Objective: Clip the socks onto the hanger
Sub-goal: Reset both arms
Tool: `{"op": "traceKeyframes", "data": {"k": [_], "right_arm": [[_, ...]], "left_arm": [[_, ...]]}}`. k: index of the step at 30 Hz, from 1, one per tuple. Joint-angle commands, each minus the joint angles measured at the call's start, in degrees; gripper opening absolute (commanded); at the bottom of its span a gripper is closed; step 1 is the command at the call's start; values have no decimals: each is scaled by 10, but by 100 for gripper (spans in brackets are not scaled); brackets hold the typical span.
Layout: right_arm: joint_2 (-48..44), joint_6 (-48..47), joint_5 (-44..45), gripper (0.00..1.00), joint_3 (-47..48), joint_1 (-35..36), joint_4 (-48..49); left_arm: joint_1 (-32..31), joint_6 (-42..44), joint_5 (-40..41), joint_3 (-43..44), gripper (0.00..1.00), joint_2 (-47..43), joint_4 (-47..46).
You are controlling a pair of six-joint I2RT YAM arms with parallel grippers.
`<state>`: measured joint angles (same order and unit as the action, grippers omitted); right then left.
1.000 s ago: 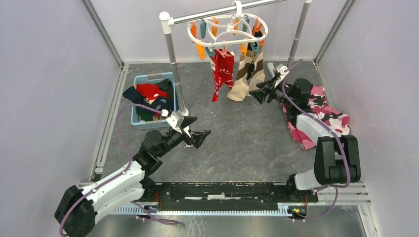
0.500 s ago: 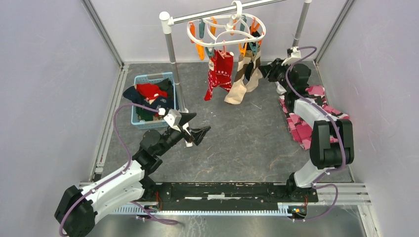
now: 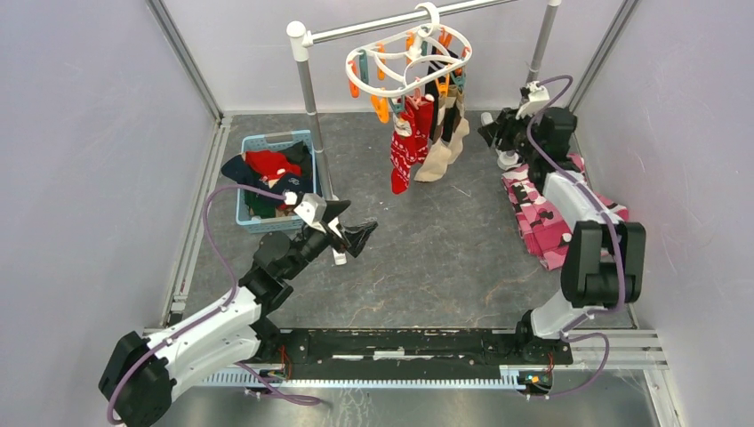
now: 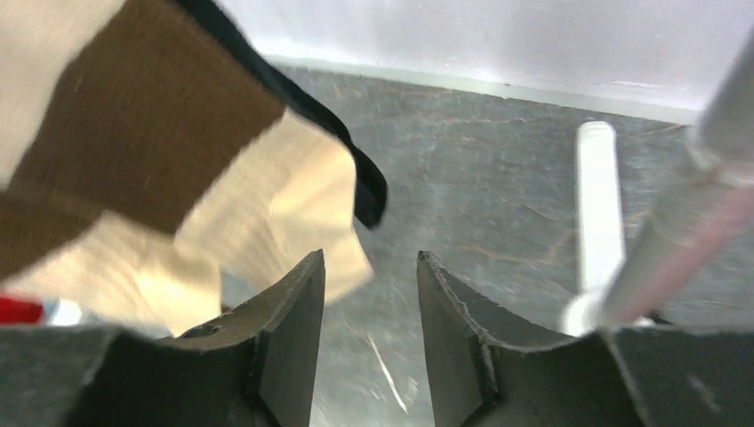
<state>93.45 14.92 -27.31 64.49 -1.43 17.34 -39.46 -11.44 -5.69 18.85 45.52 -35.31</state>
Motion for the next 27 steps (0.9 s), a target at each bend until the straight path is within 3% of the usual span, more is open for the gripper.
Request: {"op": "traceKeyframes", "data": {"k": [1, 4, 8, 11, 13, 20, 27], "right_arm": [[-93, -216, -141, 51, 10, -30, -163], [-161, -332, -125, 69, -11, -43, -261], [-284, -386, -50, 98, -76, -63, -288], [-355, -338, 34, 98, -112, -90, -270], [-369, -292, 76, 98, -91, -105, -306], [-399, -280, 51, 98, -23, -115, -375], [-393, -243, -6, 98, 53, -115, -403]], "left_arm": [[2, 11, 34, 24, 99, 20, -23], [10, -25, 35, 40, 100, 33, -6], [71, -112, -51, 85, 100, 37, 58], [129, -158, -113, 106, 100, 13, 100], [169, -176, -147, 133, 100, -8, 151], [308, -117, -152, 269, 100, -36, 430], [328, -39, -86, 378, 100, -67, 544]]}}
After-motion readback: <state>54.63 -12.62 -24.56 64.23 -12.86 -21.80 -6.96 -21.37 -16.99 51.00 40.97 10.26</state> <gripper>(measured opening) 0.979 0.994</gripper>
